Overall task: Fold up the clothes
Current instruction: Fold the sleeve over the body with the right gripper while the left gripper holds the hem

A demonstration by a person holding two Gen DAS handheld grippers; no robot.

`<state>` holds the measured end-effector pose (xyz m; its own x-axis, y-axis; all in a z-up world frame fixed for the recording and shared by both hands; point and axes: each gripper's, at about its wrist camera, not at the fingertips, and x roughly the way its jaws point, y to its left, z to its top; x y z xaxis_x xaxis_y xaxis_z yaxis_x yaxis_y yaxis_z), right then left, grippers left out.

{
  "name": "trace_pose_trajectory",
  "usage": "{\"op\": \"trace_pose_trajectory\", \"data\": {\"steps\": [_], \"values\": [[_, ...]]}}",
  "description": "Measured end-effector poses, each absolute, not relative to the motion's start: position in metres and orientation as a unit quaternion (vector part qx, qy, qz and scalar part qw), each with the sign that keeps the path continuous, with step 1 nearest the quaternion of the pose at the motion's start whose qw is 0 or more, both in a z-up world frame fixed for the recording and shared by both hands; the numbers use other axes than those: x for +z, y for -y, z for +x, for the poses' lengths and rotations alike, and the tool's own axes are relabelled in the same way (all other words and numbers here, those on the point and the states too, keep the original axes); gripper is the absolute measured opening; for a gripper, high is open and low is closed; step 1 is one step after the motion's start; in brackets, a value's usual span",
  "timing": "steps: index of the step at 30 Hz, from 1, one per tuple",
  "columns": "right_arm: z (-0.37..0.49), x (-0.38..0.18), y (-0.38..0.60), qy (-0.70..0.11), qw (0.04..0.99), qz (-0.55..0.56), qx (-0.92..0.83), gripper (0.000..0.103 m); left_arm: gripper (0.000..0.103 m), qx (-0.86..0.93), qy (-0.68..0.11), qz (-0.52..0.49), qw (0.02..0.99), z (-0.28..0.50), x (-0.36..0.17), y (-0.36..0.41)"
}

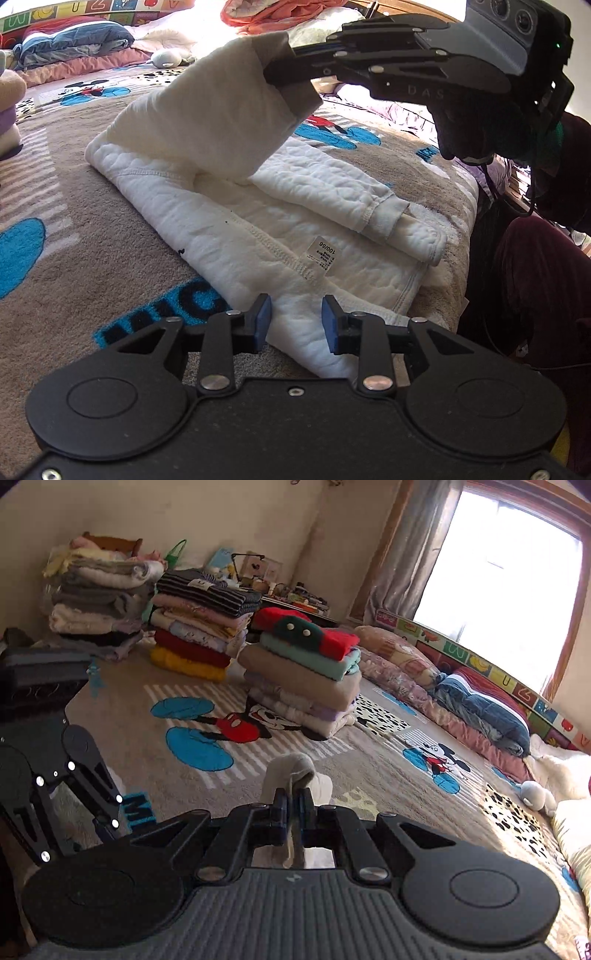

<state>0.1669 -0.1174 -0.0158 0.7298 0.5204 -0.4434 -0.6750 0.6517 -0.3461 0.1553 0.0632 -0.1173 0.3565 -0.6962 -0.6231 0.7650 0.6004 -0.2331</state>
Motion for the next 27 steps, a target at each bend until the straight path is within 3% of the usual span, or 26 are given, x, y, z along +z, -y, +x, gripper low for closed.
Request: {"op": "trace_pose_trajectory", "data": {"steps": [9, 12, 13, 20, 27], "values": [[0.119, -0.057, 0.066, -0.147, 0.808, -0.443, 0.358, 0.008, 0.03, -0.444, -0.353, 0.04, 0.822, 0.155, -0.115, -0.07], [0.11, -0.068, 0.061, -0.15, 0.787, -0.489, 0.346, 0.008, 0.034, -0.435, -0.348, 0.022, 0.83, 0.159, -0.11, -0.087], [0.108, -0.073, 0.057, -0.15, 0.781, -0.5, 0.342, 0.008, 0.039, -0.427, -0.344, 0.008, 0.836, 0.161, -0.107, -0.097], [0.097, -0.089, 0.043, -0.148, 0.761, -0.538, 0.331, 0.008, 0.039, -0.385, -0.283, -0.17, 0.862, 0.196, -0.086, -0.142], [0.084, -0.105, 0.029, -0.152, 0.73, -0.568, 0.349, 0.008, 0.039, -0.297, -0.302, -0.304, 0.853, 0.267, -0.097, -0.14]]}}
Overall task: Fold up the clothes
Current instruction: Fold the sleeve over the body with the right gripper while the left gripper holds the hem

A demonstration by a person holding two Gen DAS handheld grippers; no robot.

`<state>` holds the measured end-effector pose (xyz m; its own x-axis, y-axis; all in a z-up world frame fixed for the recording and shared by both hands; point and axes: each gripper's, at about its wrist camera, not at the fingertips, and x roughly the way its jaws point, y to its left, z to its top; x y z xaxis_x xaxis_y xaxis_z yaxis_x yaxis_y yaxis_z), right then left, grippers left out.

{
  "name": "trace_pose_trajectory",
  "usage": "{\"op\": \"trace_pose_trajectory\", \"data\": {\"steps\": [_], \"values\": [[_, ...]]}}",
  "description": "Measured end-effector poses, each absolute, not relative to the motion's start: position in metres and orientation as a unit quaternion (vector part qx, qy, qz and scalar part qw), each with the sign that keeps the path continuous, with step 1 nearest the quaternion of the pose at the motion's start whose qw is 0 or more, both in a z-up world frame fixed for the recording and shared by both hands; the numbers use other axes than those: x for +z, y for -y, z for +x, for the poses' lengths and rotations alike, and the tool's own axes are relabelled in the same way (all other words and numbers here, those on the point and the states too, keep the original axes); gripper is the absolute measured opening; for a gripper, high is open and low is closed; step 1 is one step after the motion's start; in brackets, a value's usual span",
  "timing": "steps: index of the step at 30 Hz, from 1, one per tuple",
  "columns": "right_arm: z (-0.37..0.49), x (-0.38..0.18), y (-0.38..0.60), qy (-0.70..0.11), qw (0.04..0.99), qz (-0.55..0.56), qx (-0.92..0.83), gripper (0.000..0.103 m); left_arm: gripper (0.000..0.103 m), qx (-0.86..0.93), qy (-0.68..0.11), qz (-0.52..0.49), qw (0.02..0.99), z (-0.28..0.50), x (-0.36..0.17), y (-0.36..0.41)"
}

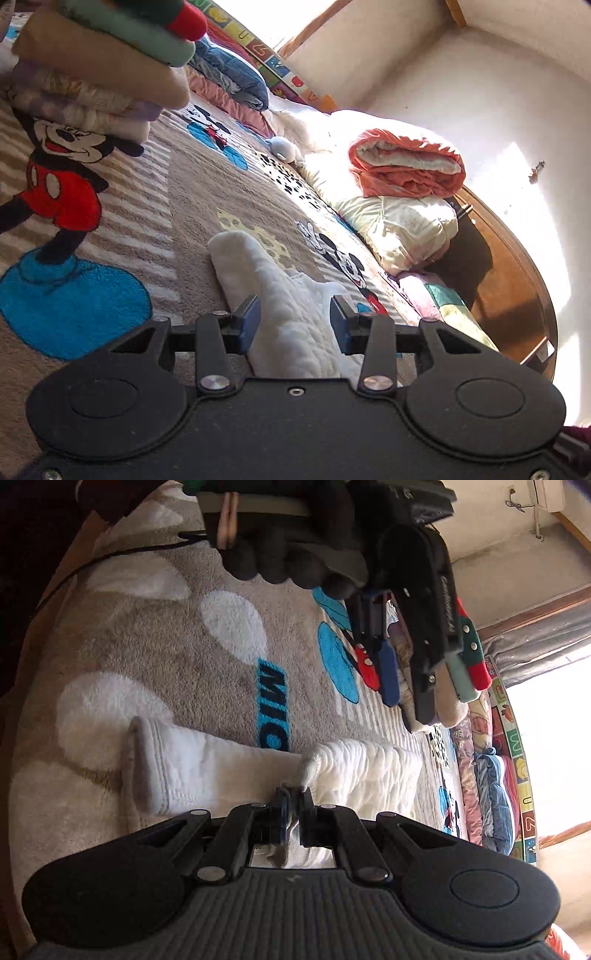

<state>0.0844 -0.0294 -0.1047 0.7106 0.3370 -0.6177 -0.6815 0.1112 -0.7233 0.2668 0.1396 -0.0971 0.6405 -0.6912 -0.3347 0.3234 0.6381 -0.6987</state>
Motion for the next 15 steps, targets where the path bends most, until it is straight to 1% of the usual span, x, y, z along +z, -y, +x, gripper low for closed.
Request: {"op": "trace_pose_trajectory", "data": {"steps": [3, 6, 7, 11, 15], "values": [[0.083, -0.109, 0.026, -0.154, 0.724, -0.574, 0.35, 0.008, 0.038, -0.269, -0.325, -0.291, 0.859, 0.288, -0.1, -0.125], [0.084, -0.109, 0.024, -0.156, 0.723, -0.574, 0.35, 0.008, 0.031, -0.26, -0.329, -0.29, 0.86, 0.301, -0.104, -0.112], [0.084, -0.109, 0.024, -0.157, 0.723, -0.574, 0.35, 0.008, 0.024, -0.258, -0.33, -0.293, 0.859, 0.305, -0.104, -0.108], [0.083, -0.108, 0.024, -0.156, 0.716, -0.585, 0.348, 0.008, 0.01, -0.245, -0.341, -0.299, 0.857, 0.323, -0.113, -0.096], [0.08, -0.099, 0.025, -0.152, 0.711, -0.594, 0.345, 0.008, 0.007, -0.266, -0.347, -0.325, 0.839, 0.343, -0.124, -0.094]]}}
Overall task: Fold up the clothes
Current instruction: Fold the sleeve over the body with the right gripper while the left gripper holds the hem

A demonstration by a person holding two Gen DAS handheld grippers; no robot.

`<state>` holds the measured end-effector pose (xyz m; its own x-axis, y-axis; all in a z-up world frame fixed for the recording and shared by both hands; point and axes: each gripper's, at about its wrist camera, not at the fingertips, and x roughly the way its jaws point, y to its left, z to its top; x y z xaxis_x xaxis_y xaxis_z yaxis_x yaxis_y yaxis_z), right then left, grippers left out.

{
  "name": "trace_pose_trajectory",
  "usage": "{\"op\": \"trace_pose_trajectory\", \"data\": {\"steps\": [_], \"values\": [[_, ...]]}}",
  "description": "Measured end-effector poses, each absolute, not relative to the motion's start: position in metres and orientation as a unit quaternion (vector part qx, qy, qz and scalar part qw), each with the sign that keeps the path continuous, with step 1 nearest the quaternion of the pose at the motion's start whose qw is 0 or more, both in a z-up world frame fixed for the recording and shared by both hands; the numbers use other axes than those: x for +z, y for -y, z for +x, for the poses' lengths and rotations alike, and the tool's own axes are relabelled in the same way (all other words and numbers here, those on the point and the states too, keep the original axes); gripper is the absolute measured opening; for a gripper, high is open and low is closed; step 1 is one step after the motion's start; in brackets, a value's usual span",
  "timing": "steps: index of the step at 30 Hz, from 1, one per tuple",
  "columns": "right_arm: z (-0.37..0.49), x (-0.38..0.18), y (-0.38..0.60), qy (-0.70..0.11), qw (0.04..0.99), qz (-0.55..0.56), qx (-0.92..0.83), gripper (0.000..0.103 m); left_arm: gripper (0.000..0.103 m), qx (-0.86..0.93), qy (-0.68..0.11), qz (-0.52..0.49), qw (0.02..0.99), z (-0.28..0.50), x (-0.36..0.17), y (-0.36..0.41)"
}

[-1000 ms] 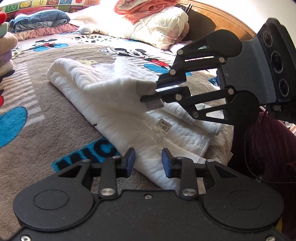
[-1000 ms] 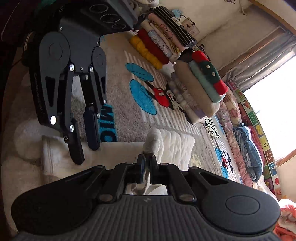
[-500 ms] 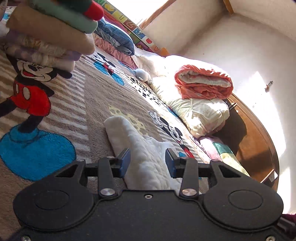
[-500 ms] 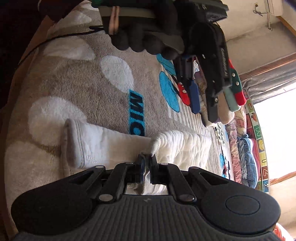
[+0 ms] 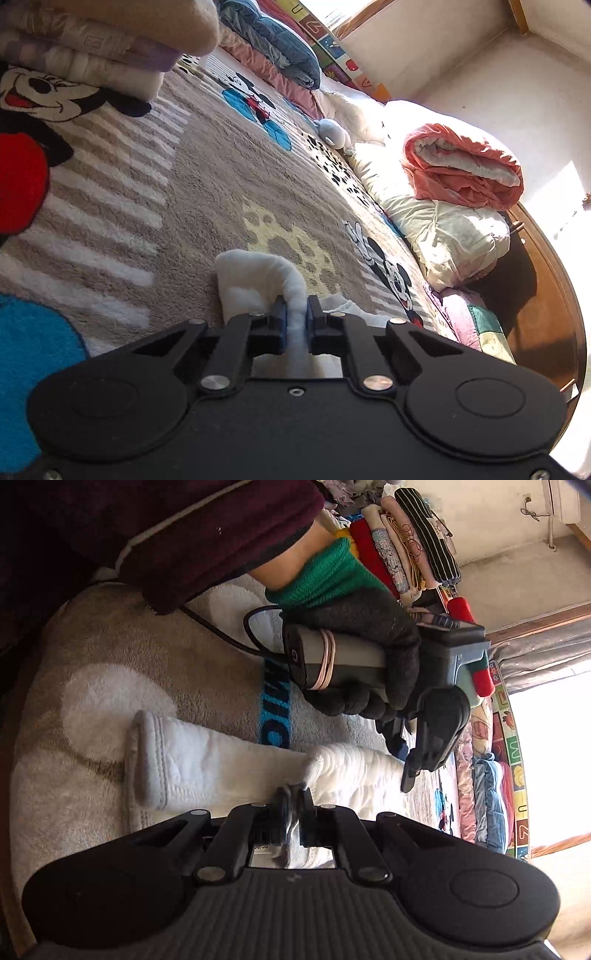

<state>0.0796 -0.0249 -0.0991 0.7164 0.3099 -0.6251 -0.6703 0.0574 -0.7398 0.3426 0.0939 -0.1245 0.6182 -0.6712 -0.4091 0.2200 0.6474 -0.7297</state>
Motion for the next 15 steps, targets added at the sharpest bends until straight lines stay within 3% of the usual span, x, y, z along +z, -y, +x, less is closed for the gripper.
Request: {"op": "trace_pose_trajectory", "data": {"steps": [11, 15], "values": [[0.066, -0.104, 0.021, -0.175, 0.709, -0.581, 0.359, 0.001, 0.006, -0.258, -0.378, -0.333, 0.824, 0.347, -0.139, -0.095], [0.077, -0.074, 0.03, -0.262, 0.806, -0.396, 0.352, 0.003, 0.006, -0.249, -0.381, -0.35, 0.819, 0.347, -0.14, -0.096]]}}
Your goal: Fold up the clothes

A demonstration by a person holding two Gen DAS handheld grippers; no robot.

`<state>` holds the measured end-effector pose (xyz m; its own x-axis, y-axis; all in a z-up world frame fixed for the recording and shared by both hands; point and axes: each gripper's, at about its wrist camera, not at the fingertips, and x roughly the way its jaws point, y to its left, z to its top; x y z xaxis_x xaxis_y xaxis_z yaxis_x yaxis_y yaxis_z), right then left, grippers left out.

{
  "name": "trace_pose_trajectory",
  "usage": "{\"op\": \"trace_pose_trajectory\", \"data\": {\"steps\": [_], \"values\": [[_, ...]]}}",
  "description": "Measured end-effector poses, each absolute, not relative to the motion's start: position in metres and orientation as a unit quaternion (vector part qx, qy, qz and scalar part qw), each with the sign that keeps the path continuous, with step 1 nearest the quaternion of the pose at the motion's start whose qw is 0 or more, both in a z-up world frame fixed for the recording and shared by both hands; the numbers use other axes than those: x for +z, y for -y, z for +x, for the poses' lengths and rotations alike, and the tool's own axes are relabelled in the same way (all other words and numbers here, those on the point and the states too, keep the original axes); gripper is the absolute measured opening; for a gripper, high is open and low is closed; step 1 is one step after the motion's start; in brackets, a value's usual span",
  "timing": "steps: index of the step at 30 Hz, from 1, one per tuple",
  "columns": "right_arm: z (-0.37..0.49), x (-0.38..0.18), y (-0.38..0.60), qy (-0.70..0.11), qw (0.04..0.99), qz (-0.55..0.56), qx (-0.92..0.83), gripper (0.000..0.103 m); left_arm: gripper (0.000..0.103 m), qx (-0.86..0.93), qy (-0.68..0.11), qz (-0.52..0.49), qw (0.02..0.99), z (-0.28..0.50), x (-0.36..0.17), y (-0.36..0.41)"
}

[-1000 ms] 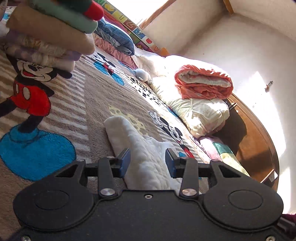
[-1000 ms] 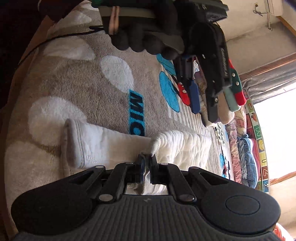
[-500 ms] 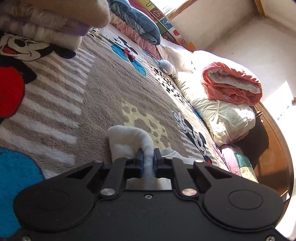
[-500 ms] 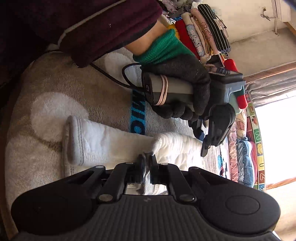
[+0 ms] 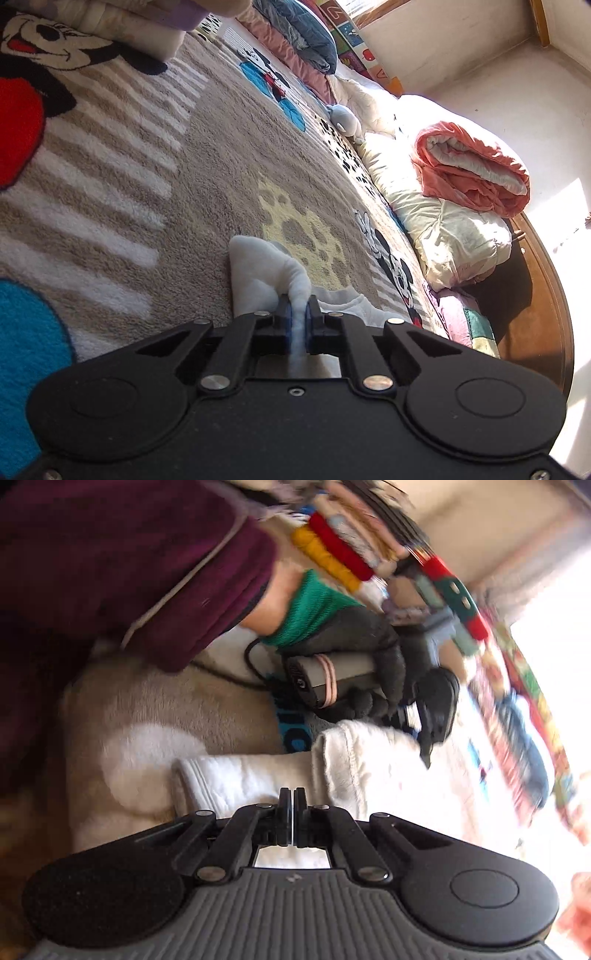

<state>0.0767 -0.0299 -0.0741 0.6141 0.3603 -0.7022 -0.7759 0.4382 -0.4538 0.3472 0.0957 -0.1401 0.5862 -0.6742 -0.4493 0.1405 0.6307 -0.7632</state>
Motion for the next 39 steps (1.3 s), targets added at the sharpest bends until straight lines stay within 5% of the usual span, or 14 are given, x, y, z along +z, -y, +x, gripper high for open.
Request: {"op": "trace_pose_trajectory", "data": {"steps": [4, 5, 13, 23, 27, 39], "values": [[0.101, -0.061, 0.08, -0.363, 0.883, -0.019, 0.298, 0.03, 0.006, -0.243, -0.383, -0.363, 0.814, 0.348, -0.142, -0.098], [0.101, -0.064, 0.09, -0.363, 0.887, 0.038, 0.282, 0.03, 0.006, -0.242, -0.383, -0.366, 0.813, 0.348, -0.142, -0.099], [0.126, -0.088, 0.128, -0.345, 0.889, 0.254, 0.159, 0.038, 0.006, -0.239, -0.383, -0.399, 0.798, 0.348, -0.147, -0.104], [0.158, -0.108, 0.126, -0.365, 0.874, 0.298, 0.123, 0.037, 0.006, -0.239, -0.384, -0.413, 0.79, 0.349, -0.149, -0.106], [0.157, -0.106, 0.119, -0.345, 0.886, 0.28, 0.134, 0.013, 0.006, -0.239, -0.384, -0.419, 0.787, 0.35, -0.15, -0.107], [0.146, -0.035, 0.086, -0.24, 0.955, 0.034, 0.168, 0.009, 0.006, -0.243, -0.386, -0.436, 0.776, 0.351, -0.153, -0.11]]}}
